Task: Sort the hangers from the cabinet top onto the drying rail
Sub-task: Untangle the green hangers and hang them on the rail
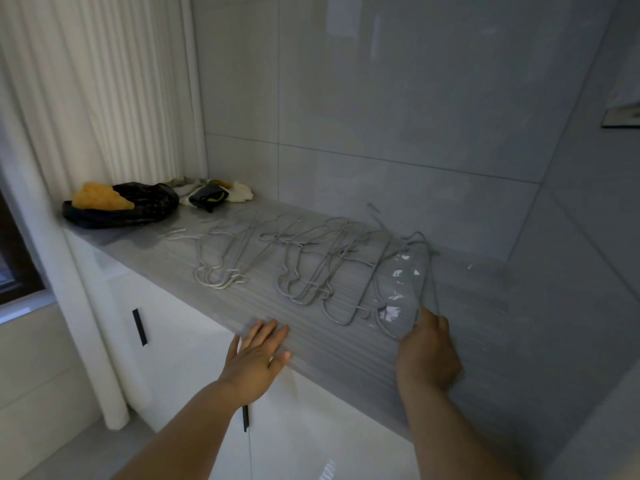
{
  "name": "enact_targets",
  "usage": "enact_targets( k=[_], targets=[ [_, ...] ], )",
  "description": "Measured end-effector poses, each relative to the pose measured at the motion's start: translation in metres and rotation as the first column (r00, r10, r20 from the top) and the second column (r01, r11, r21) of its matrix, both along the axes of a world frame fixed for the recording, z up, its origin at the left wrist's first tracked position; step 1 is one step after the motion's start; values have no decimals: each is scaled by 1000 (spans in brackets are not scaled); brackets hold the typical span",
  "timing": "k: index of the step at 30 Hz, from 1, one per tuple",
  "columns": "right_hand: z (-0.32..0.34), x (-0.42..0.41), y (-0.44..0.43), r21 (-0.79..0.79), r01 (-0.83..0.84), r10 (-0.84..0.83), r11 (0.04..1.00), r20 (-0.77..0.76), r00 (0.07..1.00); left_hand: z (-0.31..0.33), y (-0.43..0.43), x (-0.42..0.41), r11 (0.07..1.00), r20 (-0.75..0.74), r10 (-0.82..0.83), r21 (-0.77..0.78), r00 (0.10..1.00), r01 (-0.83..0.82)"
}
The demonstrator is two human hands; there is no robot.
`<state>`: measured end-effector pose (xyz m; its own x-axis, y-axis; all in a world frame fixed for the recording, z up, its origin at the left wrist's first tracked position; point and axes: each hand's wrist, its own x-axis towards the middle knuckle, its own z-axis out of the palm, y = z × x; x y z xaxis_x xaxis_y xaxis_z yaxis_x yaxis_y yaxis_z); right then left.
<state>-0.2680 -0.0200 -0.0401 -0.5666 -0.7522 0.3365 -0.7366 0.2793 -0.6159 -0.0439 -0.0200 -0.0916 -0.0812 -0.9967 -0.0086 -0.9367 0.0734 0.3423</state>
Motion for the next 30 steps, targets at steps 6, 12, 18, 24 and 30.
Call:
enact_targets(
  k=[6, 12, 18, 24, 30],
  targets=[
    [21, 11, 8, -287, 43, 21, 957, 214, 977, 11, 0, -2, 1000, 1, 12, 25, 1000, -12],
    [44, 51, 11, -378, -246, 364, 893, 280, 888, 41, 15, 25, 975, -470, 177, -33, 864, -218],
    [77, 108, 20, -401, -604, 716, 688, 245, 653, 93, 64, 111, 804, -473, 358, -282, 805, -523],
    [98, 158, 64, -353, -863, 913, 360, 326, 247, 128, 178, 182, 557, -366, 580, -474, 728, -682],
    [111, 203, 155, -238, -971, 941, 32, 334, -51, 133, 330, 211, 469, -234, 740, -492, 630, -734]
  ],
)
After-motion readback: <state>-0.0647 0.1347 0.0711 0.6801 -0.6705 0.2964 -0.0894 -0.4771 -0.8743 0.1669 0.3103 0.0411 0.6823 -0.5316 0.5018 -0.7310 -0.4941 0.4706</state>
